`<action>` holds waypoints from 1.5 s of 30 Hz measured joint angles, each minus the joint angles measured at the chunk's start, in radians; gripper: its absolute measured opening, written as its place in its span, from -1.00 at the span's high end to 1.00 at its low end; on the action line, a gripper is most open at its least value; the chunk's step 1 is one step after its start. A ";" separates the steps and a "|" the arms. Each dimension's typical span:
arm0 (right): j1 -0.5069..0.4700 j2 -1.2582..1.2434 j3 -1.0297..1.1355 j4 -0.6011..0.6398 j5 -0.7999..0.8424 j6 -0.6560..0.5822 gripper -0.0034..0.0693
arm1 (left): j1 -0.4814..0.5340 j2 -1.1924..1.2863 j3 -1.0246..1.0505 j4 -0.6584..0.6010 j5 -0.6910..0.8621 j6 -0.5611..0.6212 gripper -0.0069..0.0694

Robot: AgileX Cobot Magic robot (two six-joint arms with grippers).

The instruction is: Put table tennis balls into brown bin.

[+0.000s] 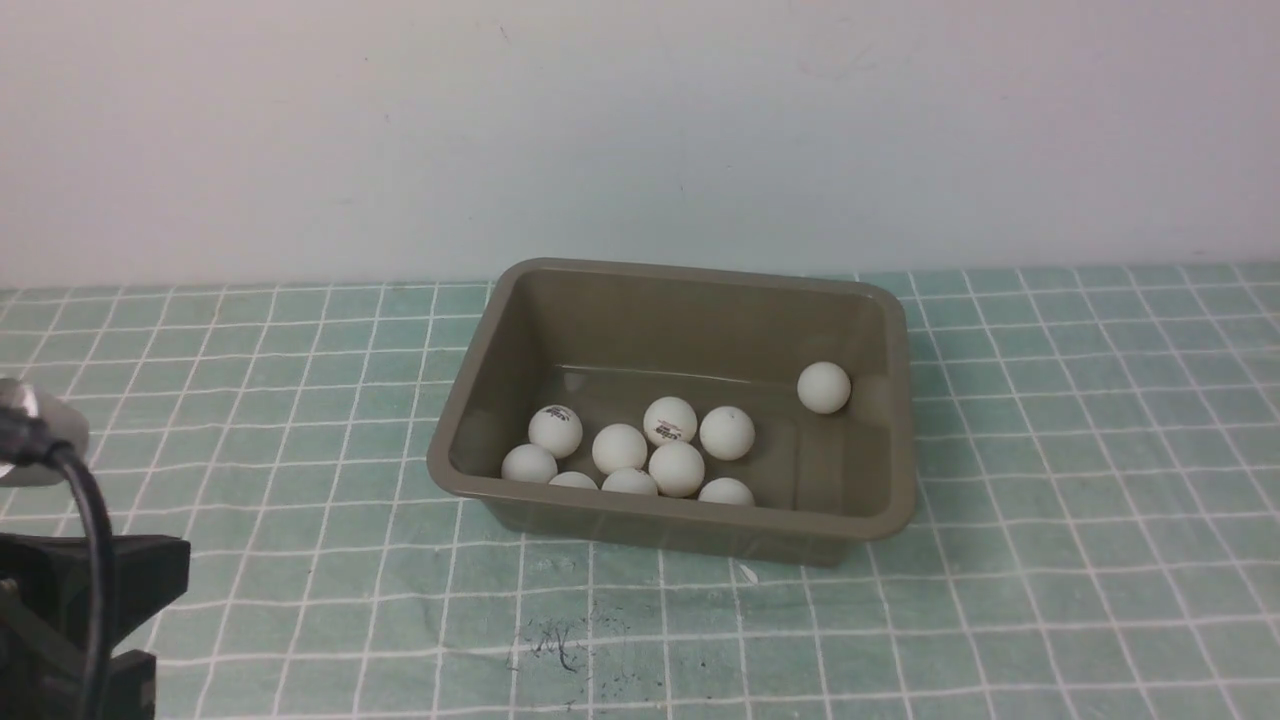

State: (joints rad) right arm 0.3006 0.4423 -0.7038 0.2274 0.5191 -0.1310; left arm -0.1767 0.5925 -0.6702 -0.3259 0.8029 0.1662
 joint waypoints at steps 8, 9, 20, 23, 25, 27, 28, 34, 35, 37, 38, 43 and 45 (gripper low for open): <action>0.000 -0.443 0.385 -0.020 -0.234 0.019 0.94 | 0.000 -0.035 0.005 0.009 -0.013 0.013 0.83; 0.000 -0.451 0.400 -0.020 -0.252 0.019 0.94 | 0.000 -0.041 0.005 0.013 -0.023 0.017 0.83; 0.000 -0.455 0.425 -0.032 -0.270 0.019 0.94 | 0.000 -0.449 0.237 0.023 -0.267 0.026 0.83; 0.000 -0.455 0.425 -0.034 -0.270 0.019 0.94 | 0.000 -0.508 0.296 0.019 -0.286 0.026 0.83; 0.000 -0.455 0.425 -0.038 -0.270 0.019 0.94 | 0.000 -0.534 0.330 0.019 -0.287 0.026 0.83; 0.000 -0.455 0.425 -0.039 -0.270 0.019 0.94 | 0.000 -0.542 0.357 0.019 -0.287 0.026 0.83; 0.000 -0.455 0.425 -0.039 -0.270 0.019 0.94 | 0.000 -0.543 0.369 0.019 -0.287 0.026 0.83; 0.000 -0.455 0.425 -0.039 -0.270 0.019 0.94 | 0.000 -0.543 0.407 0.019 -0.289 0.027 0.83; 0.000 -0.455 0.425 -0.039 -0.270 0.019 0.94 | 0.000 -0.544 0.419 0.026 -0.296 0.027 0.83; 0.000 -0.455 0.425 -0.039 -0.270 0.019 0.94 | 0.003 -0.553 0.452 0.049 -0.324 0.028 0.83; 0.000 -0.455 0.425 -0.039 -0.270 0.019 0.94 | 0.007 -0.559 0.466 0.059 -0.338 0.028 0.83; 0.000 -0.455 0.426 -0.039 -0.270 0.019 0.94 | 0.095 -0.603 0.622 0.120 -0.428 0.002 0.83; 0.000 -0.455 0.428 -0.039 -0.270 0.019 0.94 | 0.136 -0.603 0.685 0.143 -0.424 -0.008 0.83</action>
State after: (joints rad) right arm 0.3006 -0.0126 -0.2762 0.1887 0.2493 -0.1125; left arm -0.0404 -0.0107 0.0143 -0.1830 0.3788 0.1578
